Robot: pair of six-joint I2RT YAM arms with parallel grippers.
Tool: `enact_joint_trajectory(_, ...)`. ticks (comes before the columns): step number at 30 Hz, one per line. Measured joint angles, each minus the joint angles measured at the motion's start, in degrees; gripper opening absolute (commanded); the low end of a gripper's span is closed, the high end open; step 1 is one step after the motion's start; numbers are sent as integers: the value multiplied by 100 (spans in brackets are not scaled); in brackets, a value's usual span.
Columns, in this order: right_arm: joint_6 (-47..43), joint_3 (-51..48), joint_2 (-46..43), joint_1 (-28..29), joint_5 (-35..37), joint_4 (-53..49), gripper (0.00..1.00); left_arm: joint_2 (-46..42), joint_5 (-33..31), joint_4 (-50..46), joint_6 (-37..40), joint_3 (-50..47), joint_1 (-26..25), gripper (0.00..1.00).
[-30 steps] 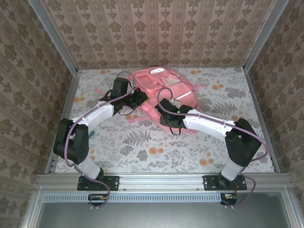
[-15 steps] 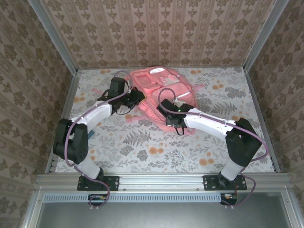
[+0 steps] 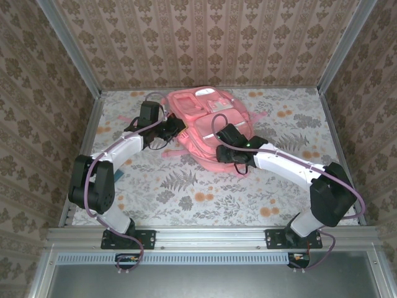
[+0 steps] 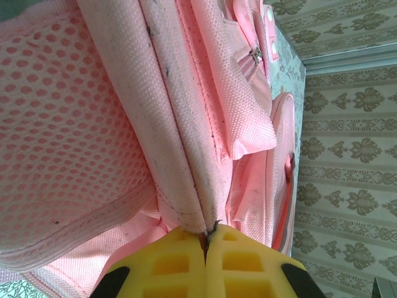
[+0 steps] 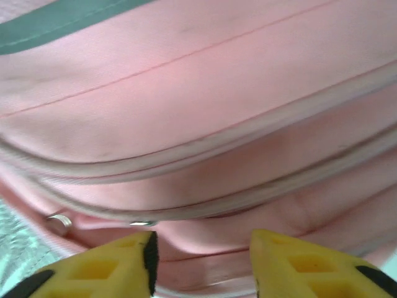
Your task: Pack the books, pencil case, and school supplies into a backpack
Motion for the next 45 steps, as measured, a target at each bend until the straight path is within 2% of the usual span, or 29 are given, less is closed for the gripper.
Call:
enact_joint_trajectory(8,39,374,459,11,-354,-55,60,0,17,-2,13,0,0,1)
enact_joint_trajectory(9,109,374,481,0,-365,-55,61,0,17,-9,24,0,0,9)
enact_joint_trajectory(11,365,361,487,-70,-474,-28,64,0,2,-74,114,0,0,32)
enact_joint_trajectory(13,645,264,439,-166,-535,138,68,-33,-81,-254,264,-7,22,47)
enact_joint_trajectory(14,796,164,376,-225,-577,240,71,-94,-170,-387,385,-28,39,52)
enact_joint_trajectory(16,1023,-22,208,-319,-623,356,72,-280,-378,-673,610,-94,74,57)
enact_joint_trajectory(19,1340,-256,-98,-459,-678,492,74,-675,-568,-992,837,-282,109,59)
enact_joint_trajectory(25,1714,-483,-562,-597,-780,695,75,-1060,-295,-833,688,-748,-219,60)
enact_joint_trajectory(31,1884,-636,-643,-599,-804,846,74,-640,11,-162,68,-918,-839,51)
enact_joint_trajectory(34,1950,-704,-643,-599,-807,850,75,-361,63,160,-205,-918,-870,49)
enact_joint_trajectory(41,2009,-837,-817,-599,-800,839,74,26,4,306,-566,-907,-870,50)
enact_joint_trajectory(45,2011,-839,-953,-599,-800,848,74,144,-13,323,-643,-780,-872,43)
